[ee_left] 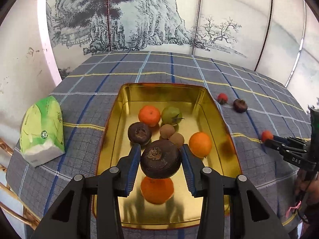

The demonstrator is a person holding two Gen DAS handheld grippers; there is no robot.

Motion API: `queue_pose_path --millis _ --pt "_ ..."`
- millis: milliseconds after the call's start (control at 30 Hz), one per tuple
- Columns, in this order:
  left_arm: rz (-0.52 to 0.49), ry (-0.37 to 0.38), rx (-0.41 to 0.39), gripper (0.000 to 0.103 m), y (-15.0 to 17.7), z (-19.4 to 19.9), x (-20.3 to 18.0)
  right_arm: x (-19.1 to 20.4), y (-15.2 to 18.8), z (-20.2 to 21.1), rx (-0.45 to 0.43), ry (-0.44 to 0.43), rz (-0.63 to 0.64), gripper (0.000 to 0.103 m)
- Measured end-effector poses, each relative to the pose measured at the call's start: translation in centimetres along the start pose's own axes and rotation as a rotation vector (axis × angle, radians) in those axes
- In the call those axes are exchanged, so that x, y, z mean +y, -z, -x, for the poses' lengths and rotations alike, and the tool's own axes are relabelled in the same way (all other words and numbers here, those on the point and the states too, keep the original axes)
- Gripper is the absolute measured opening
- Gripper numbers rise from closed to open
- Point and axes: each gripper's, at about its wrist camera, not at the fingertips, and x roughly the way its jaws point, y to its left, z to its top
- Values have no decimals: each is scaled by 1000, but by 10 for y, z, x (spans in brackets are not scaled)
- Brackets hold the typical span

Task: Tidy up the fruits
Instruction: 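Carry the mangosteen into the tray with the left tool while the right tool grasps a red tomato, then lift the red tomato off the cloth with the right tool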

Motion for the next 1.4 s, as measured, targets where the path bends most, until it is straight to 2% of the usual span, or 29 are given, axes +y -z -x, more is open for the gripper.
queue_pose_path --millis 100,233,333,467,767,867,933,1000,1067,1100,1133,1167,1233,1400 --pt "-5 -6 -23 43 -2 4 -1 0 0 0 -1 -3 -5 28" --pt "-11 -29 -52 56 -2 11 -4 -2 -1 1 -4 -8 -13 28" --pt "-8 -38 -84 59 0 21 -8 -3 -2 2 -8 -7 -15 28" --pt "-10 -81 -133 70 5 37 -14 -1 0 5 -13 -10 -13 26" --pt "-27 -78 -156 72 12 54 -22 6 5 11 -8 -6 17 25" --pt "-34 -70 -153 72 12 56 -26 9 1 11 -15 -11 29 36" --pt "-38 -64 -154 72 11 56 -30 12 -2 13 -37 -4 41 61" --pt "-45 -59 -148 72 10 55 -33 14 -7 11 -46 6 60 65" --pt "-54 -59 -147 72 10 55 -36 14 -11 1 -16 14 76 64" --pt "-61 -61 -148 72 10 55 -38 13 -13 -3 -1 16 78 58" --pt "-65 -62 -151 72 10 56 -39 12 -13 -9 21 17 78 47" --pt "-68 -63 -154 72 11 57 -39 10 -13 -14 41 17 77 40" --pt "-70 -68 -163 72 11 60 -40 10 -13 -13 36 9 80 29" --pt "-39 -62 -165 72 13 67 -33 15 -13 1 19 -35 63 29"
